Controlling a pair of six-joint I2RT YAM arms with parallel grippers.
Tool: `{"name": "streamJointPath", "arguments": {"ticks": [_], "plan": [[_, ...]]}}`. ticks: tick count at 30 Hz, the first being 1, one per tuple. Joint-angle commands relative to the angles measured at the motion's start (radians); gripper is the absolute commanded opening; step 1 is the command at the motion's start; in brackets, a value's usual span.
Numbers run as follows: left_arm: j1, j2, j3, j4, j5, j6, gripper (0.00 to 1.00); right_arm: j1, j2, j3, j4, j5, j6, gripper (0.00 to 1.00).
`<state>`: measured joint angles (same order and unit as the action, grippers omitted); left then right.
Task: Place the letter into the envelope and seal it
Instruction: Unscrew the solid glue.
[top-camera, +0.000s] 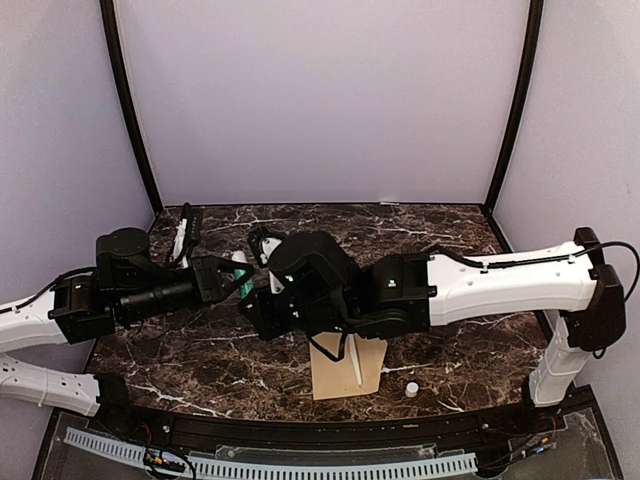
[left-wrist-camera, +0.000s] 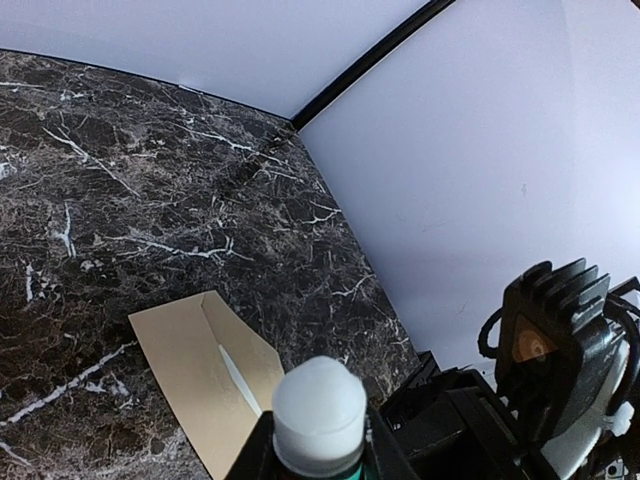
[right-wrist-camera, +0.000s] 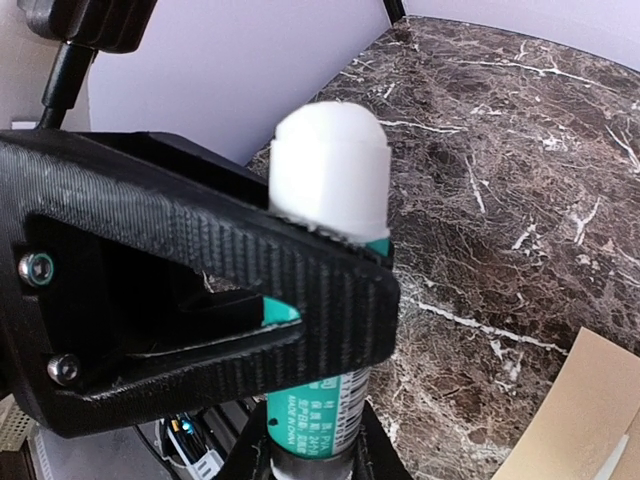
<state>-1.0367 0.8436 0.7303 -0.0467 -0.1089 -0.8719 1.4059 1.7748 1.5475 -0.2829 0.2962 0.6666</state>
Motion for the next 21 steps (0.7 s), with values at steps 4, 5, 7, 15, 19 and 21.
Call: {"name": "streamJointPath", "arguments": {"ticks": [4,5,7,15,19,21], "plan": [[0.003,-0.054,-0.063,0.222,0.141,0.059,0.00,-0.040,-0.162,-0.206,0.342,-0.180,0.048,0.00],[0.003,-0.064,-0.070,0.243,0.162,0.072,0.00,-0.045,-0.189,-0.245,0.381,-0.212,0.059,0.00],[0.005,-0.073,-0.087,0.307,0.232,0.099,0.00,-0.058,-0.238,-0.320,0.511,-0.275,0.069,0.00],[0.006,-0.032,-0.075,0.502,0.580,0.138,0.00,-0.101,-0.319,-0.492,0.929,-0.535,0.134,0.00],[0.005,-0.013,-0.066,0.556,0.680,0.128,0.00,-0.107,-0.318,-0.517,1.054,-0.628,0.169,0.00],[0.006,-0.008,-0.064,0.575,0.709,0.123,0.00,-0.110,-0.315,-0.525,1.094,-0.658,0.186,0.00]]}}
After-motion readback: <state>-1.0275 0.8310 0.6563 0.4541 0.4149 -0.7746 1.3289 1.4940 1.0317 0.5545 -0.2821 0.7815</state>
